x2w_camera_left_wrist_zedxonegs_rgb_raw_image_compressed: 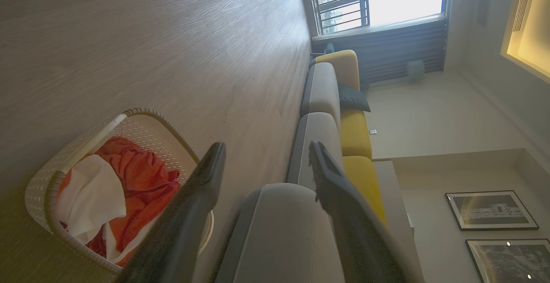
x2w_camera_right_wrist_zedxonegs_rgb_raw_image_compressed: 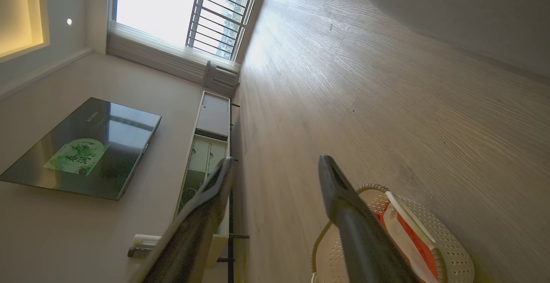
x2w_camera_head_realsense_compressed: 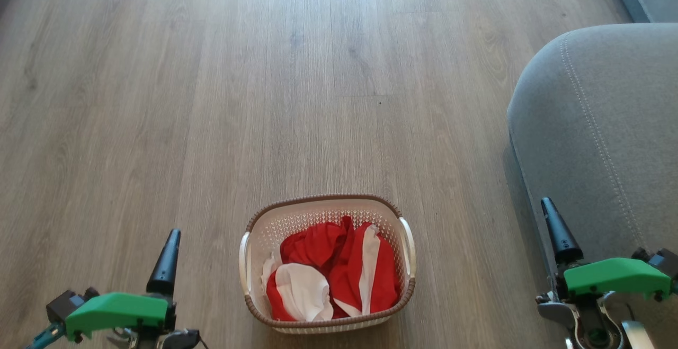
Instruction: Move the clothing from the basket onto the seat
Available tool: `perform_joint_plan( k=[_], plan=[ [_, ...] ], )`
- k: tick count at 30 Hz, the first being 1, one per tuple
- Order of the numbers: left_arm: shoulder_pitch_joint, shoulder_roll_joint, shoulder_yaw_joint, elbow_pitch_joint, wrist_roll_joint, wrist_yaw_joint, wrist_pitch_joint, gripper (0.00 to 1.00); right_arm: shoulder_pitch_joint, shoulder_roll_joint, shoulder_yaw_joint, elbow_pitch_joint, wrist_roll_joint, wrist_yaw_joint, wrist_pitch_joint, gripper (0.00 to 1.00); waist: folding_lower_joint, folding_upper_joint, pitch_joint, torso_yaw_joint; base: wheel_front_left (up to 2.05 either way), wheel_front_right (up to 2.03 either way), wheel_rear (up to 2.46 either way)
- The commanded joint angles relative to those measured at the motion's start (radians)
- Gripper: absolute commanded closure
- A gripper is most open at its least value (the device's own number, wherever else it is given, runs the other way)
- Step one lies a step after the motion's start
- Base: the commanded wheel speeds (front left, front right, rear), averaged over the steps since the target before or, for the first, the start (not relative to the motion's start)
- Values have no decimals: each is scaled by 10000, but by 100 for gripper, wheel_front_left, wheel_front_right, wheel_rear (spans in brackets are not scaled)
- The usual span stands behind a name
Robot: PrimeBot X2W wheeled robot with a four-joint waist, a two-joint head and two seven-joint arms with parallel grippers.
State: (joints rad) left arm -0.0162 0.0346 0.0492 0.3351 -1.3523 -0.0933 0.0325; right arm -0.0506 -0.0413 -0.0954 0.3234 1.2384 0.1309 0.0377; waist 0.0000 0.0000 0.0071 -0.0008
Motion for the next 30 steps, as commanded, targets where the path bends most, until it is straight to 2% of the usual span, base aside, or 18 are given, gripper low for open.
perform_joint_plan(
  k=[1,30],
  plan=[
    [-475,64,25,-395,287,12,-111,0,-500,-159,70,-405,-357,0,-140,0,0,0,-1,-3,0,0,0],
    [-514,91,-321,-537,3604,458,-959,0,-688,-353,571,-427,-4451,-1,-995,0,0,0,54,34,0,0,0]
  ],
)
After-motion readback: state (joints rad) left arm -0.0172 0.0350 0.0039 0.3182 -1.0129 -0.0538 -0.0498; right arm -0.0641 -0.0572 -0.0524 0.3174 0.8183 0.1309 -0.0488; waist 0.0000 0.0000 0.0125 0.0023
